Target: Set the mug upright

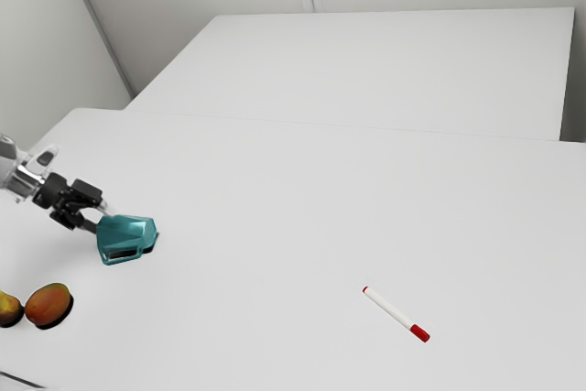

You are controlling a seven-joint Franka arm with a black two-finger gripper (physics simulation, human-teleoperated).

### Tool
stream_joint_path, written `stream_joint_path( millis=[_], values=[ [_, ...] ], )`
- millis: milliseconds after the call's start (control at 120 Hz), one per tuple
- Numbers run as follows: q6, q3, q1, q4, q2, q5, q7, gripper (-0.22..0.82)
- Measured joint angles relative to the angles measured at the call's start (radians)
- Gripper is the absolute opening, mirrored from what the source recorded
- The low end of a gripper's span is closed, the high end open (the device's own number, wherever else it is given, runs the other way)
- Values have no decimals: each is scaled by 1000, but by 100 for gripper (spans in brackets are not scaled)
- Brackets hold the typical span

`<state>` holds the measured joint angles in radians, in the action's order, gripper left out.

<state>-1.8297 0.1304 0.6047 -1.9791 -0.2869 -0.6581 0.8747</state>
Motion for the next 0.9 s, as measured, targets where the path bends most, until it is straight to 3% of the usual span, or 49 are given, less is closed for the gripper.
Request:
stream_joint_path(
  millis=[275, 642, 900],
  values=[
    [91, 0, 18, 6, -35, -71, 50, 57],
    [151, 0, 41, 13, -55, -102, 90, 19],
    [168, -2, 44, 22, -53, -100, 110, -1]
  ],
)
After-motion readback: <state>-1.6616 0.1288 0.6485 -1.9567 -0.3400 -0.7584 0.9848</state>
